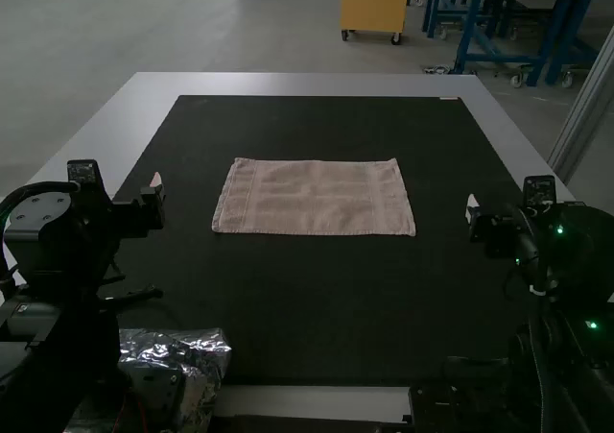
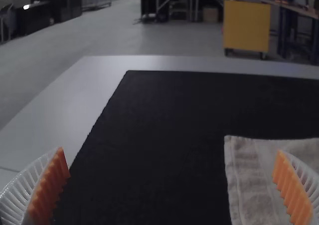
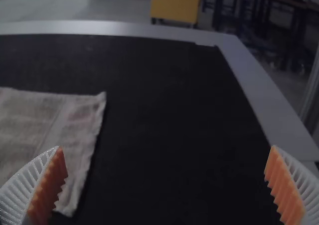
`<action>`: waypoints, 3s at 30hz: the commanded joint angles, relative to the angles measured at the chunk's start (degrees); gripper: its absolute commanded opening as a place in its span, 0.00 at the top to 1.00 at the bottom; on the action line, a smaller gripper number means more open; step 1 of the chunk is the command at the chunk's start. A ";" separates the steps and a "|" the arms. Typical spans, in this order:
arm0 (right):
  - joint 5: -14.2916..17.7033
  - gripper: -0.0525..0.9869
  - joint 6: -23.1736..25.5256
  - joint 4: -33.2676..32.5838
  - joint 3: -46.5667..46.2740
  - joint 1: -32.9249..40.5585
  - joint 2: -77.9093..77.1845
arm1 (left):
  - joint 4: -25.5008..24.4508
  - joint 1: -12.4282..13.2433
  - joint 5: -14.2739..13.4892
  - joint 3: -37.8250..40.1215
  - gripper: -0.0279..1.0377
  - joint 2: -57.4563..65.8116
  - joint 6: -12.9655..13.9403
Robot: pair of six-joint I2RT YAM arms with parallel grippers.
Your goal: Fold the towel.
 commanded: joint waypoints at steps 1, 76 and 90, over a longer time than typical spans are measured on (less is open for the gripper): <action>-1.63 0.07 -0.40 -0.82 -0.36 -0.43 -0.38 | 0.23 0.59 -0.54 -0.40 0.07 -0.10 -0.52; -8.39 0.08 7.68 11.74 53.69 6.86 102.01 | 5.15 -4.59 7.90 56.20 0.08 100.36 -4.30; -7.51 0.08 7.42 13.33 67.49 9.76 117.92 | 8.67 -3.89 5.79 64.81 0.07 114.25 -0.87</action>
